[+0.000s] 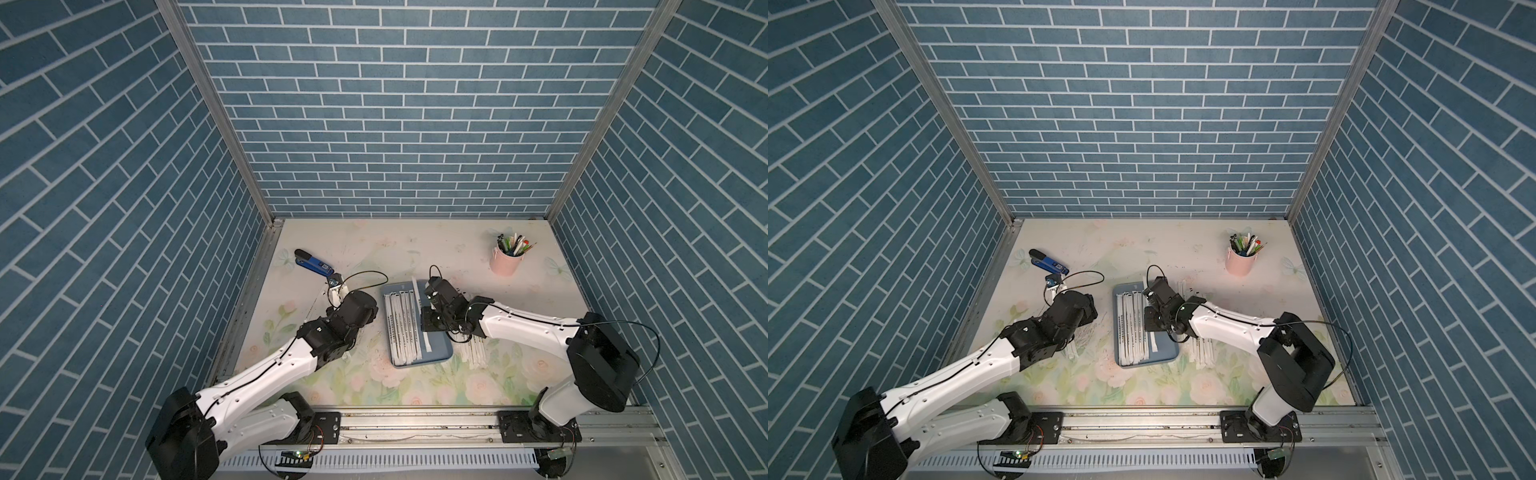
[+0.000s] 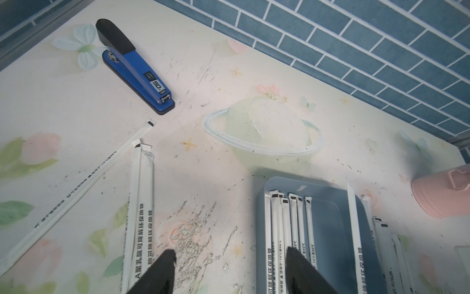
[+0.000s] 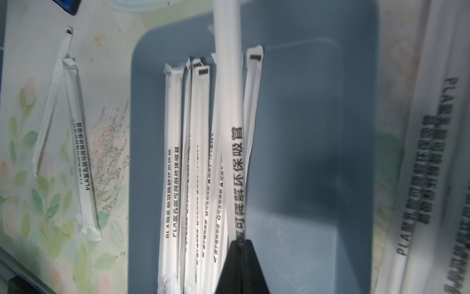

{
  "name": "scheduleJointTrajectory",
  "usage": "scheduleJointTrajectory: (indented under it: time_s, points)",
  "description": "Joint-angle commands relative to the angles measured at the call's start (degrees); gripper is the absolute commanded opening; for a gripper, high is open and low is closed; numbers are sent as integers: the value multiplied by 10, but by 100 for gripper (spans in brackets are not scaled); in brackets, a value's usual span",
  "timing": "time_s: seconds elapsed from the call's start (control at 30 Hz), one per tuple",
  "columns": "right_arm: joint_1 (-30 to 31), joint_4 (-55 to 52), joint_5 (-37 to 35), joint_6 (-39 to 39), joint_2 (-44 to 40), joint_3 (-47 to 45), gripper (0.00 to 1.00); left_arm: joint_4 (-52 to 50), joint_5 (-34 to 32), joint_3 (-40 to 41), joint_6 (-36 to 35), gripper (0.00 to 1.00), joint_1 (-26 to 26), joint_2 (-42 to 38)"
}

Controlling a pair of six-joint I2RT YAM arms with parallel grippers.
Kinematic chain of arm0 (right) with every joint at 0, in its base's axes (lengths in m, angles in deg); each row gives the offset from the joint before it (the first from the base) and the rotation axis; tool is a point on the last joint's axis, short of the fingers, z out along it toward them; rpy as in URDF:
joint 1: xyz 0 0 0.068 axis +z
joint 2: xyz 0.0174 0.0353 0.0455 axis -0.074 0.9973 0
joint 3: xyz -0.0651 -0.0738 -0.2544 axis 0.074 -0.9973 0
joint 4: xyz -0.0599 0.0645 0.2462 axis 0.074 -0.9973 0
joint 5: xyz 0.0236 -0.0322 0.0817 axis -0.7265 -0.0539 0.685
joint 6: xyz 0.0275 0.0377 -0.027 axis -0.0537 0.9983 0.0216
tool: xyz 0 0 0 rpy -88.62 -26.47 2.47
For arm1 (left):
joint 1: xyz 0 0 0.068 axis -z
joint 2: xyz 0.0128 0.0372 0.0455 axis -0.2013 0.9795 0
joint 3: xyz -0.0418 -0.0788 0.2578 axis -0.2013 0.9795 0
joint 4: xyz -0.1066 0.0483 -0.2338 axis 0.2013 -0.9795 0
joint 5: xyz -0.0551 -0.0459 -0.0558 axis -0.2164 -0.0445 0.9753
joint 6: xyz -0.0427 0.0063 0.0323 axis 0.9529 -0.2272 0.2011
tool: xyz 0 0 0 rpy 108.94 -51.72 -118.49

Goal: Put the straws into the storage box
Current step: Place the straw in the storage box.

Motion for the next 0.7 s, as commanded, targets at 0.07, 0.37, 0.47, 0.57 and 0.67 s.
scheduleJointTrajectory:
  time_s: [0.07, 0.37, 0.47, 0.57, 0.67]
  points:
    - [3, 48, 13, 48, 24, -33, 5, -18, 10, 12, 6, 71, -3, 4]
    - [1, 49, 38, 48, 57, -29, 5, -16, 9, 12, 3, 71, -3, 8]
    - [-1, 49, 42, 50, 64, -28, 6, -17, 9, 15, 4, 71, -3, 5]
    - [-2, 47, 42, 49, 66, -26, 7, -18, 10, 17, 6, 71, -3, 2]
    - [-1, 42, 39, 47, 65, -22, 12, -18, 10, 17, 6, 71, -3, 2]
